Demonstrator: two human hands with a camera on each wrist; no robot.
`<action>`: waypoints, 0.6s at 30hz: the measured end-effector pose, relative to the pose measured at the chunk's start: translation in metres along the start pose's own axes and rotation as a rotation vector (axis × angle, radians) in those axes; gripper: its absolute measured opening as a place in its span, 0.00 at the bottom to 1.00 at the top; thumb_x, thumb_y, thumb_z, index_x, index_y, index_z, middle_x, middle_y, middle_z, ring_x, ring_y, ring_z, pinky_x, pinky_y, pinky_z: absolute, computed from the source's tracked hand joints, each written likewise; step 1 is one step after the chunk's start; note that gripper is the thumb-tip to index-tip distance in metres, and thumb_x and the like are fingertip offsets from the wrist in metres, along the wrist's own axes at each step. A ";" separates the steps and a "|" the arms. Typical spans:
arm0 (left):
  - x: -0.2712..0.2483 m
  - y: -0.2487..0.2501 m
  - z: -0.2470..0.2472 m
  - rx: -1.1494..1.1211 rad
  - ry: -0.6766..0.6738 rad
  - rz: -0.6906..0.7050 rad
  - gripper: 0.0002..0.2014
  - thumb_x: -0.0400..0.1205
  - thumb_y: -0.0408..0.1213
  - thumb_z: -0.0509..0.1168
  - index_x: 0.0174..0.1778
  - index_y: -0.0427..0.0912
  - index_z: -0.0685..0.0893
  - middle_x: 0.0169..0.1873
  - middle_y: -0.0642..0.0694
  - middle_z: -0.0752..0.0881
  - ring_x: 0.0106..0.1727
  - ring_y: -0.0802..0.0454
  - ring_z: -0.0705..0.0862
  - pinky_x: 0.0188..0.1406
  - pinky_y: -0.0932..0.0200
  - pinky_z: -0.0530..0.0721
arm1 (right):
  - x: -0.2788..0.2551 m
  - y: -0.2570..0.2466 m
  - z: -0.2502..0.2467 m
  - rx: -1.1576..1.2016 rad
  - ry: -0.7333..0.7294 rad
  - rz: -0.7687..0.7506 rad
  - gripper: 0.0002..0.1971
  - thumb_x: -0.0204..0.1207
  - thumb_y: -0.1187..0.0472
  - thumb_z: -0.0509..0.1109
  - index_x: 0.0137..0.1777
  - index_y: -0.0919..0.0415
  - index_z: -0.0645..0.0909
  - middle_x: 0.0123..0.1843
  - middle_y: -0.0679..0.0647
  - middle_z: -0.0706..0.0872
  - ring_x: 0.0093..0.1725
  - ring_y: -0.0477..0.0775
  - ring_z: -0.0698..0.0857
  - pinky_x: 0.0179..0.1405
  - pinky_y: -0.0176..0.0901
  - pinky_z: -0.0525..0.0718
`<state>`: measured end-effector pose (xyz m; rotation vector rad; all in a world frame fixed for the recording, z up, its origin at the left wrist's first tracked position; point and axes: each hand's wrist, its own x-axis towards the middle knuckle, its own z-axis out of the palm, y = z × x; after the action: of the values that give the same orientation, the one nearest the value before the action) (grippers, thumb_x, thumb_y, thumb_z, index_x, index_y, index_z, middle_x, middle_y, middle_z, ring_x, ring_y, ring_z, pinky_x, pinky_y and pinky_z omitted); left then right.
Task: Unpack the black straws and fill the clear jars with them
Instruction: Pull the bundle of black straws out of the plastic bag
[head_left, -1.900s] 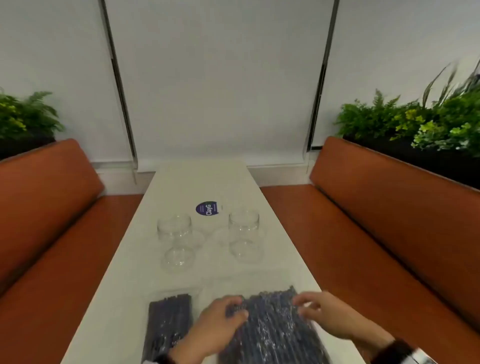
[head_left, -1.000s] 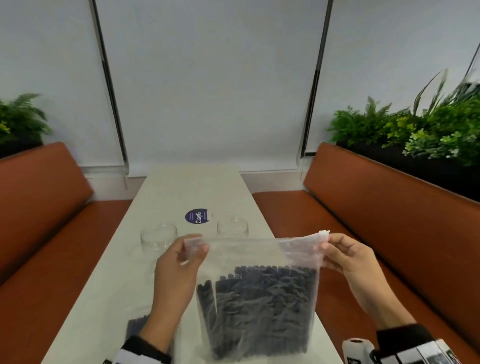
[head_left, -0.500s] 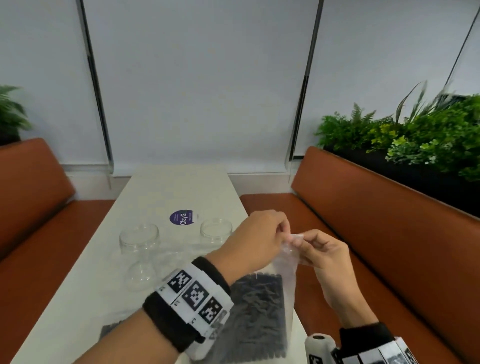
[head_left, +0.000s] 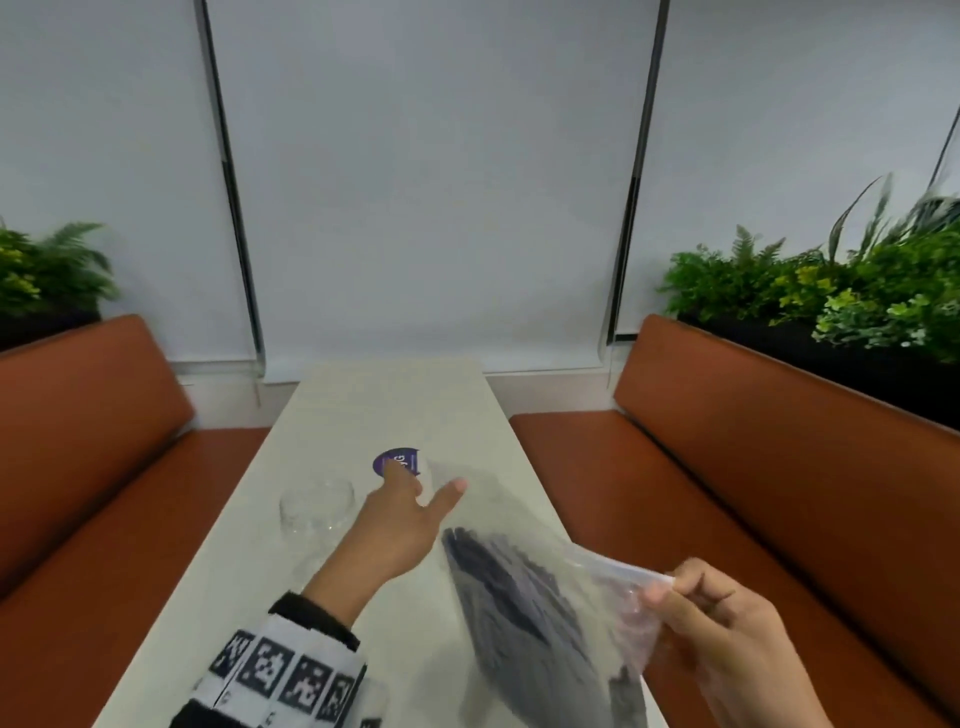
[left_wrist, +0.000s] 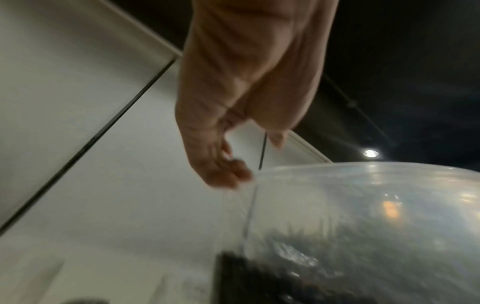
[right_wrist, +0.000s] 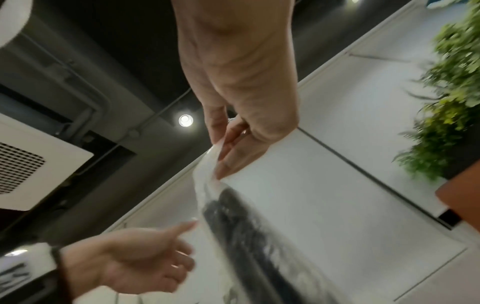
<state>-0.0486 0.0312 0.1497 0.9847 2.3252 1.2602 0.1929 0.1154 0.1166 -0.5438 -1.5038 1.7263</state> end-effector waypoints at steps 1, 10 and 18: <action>0.001 -0.003 0.005 -0.094 -0.115 -0.046 0.14 0.81 0.45 0.62 0.47 0.37 0.72 0.34 0.43 0.80 0.33 0.46 0.84 0.35 0.56 0.80 | -0.005 -0.006 0.002 -0.062 -0.146 0.033 0.29 0.28 0.44 0.90 0.23 0.62 0.82 0.28 0.62 0.88 0.27 0.54 0.88 0.23 0.41 0.85; 0.002 0.019 0.019 -0.246 -0.259 0.096 0.10 0.80 0.30 0.58 0.32 0.40 0.73 0.33 0.42 0.80 0.29 0.52 0.82 0.24 0.64 0.83 | 0.080 -0.039 0.060 -0.880 -0.309 0.064 0.22 0.76 0.42 0.65 0.63 0.56 0.79 0.54 0.55 0.87 0.45 0.49 0.87 0.41 0.47 0.88; 0.016 0.006 -0.003 -0.867 -0.374 -0.258 0.13 0.80 0.16 0.52 0.35 0.35 0.71 0.30 0.37 0.80 0.19 0.49 0.84 0.20 0.60 0.86 | 0.115 -0.037 0.050 -0.361 -0.280 0.378 0.09 0.82 0.63 0.62 0.48 0.68 0.81 0.43 0.60 0.91 0.31 0.59 0.90 0.24 0.42 0.87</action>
<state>-0.0588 0.0427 0.1572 0.5267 1.3354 1.5732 0.0952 0.1731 0.1821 -0.8434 -2.0371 1.8795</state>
